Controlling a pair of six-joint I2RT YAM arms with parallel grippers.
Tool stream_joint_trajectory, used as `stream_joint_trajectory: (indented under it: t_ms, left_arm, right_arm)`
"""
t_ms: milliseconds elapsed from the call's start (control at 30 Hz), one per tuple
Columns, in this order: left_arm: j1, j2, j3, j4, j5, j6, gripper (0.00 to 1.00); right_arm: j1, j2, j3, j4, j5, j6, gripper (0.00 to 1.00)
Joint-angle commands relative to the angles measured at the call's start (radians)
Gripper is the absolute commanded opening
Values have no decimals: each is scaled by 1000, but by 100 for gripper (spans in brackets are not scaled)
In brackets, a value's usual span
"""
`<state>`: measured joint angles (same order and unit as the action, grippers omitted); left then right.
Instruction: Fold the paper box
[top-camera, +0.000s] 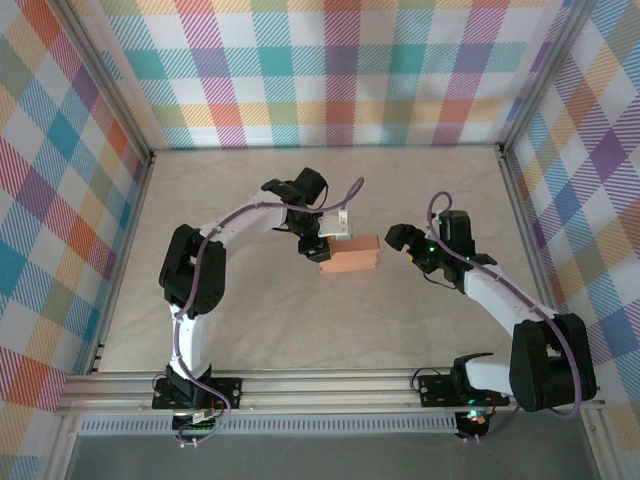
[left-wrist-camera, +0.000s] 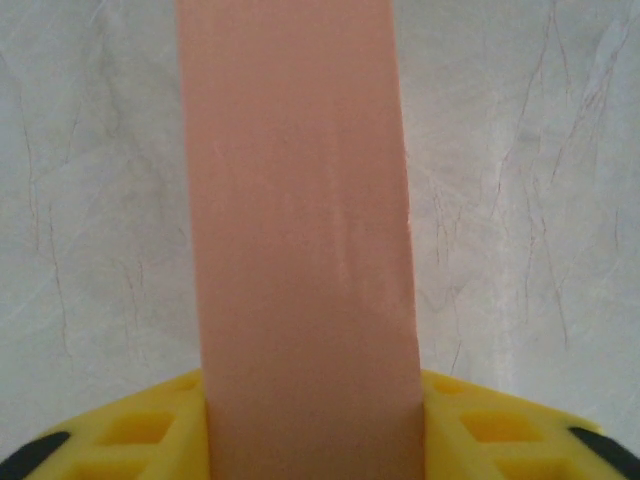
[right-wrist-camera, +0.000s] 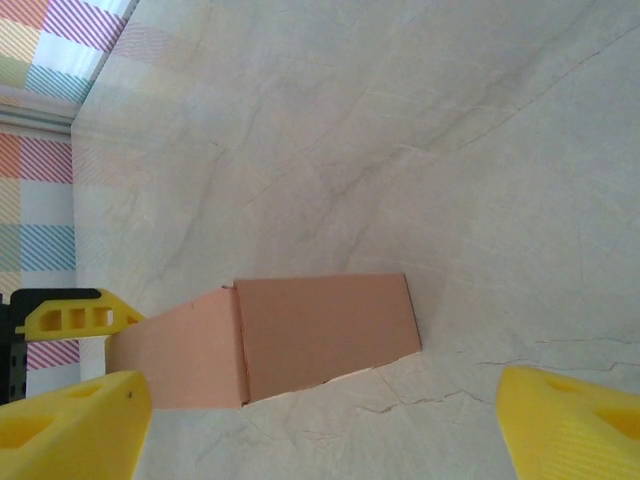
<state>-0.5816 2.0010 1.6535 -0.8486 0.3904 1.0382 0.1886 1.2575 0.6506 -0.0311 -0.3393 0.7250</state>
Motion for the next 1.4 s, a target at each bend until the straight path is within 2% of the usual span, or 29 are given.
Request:
stream_joint_trajectory:
  t_ms: [0,100,200,367,533,667,767,800,833,900,1000,1100,1267,1367]
  left_arm:
    - [-7,-16,4,-28,-35,31,39]
    - [-19,-50,-35,23,-69,24,39]
    - [-39,-105,-126,168,-143,16,39]
    - [-86,-190,-330,515,-362,46,39]
    - [-118,-215,-507,880,-587,156,41]
    - [-130,-169,-545,987,-702,234,43]
    - [-138,-173,-564,1006,-686,231,49]
    - [-138,-178,-562,993,-668,215,54]
    - [-137,-179,-558,987,-664,194,72]
    - [-136,-176,-555,975,-658,178,98]
    - [-132,-181,-568,959,-642,138,100]
    - [-127,-233,-598,939,-571,43,100]
    - [-67,-377,-669,968,-396,-249,100]
    - [14,-465,-763,1074,-287,-472,100]
  right_arm:
    - [-9,10,2,15,-18,0,88]
    - [-9,8,1,10,-18,0,88]
    - [-9,4,-2,8,-15,1,88]
    - [-10,8,-9,15,-10,5,88]
    - [-10,21,-12,25,-13,7,88]
    - [-10,33,-12,34,-17,11,88]
    - [-10,34,-11,33,-17,11,88]
    - [-10,34,-11,29,-14,8,88]
    - [-10,34,-9,27,-12,6,88]
    - [-11,34,-9,27,-11,5,88]
    - [-11,36,-12,30,-11,7,88]
    - [-11,31,-10,30,-9,-5,88]
    - [-14,5,7,-13,61,-104,90]
    - [-15,-18,23,-39,167,-175,93]
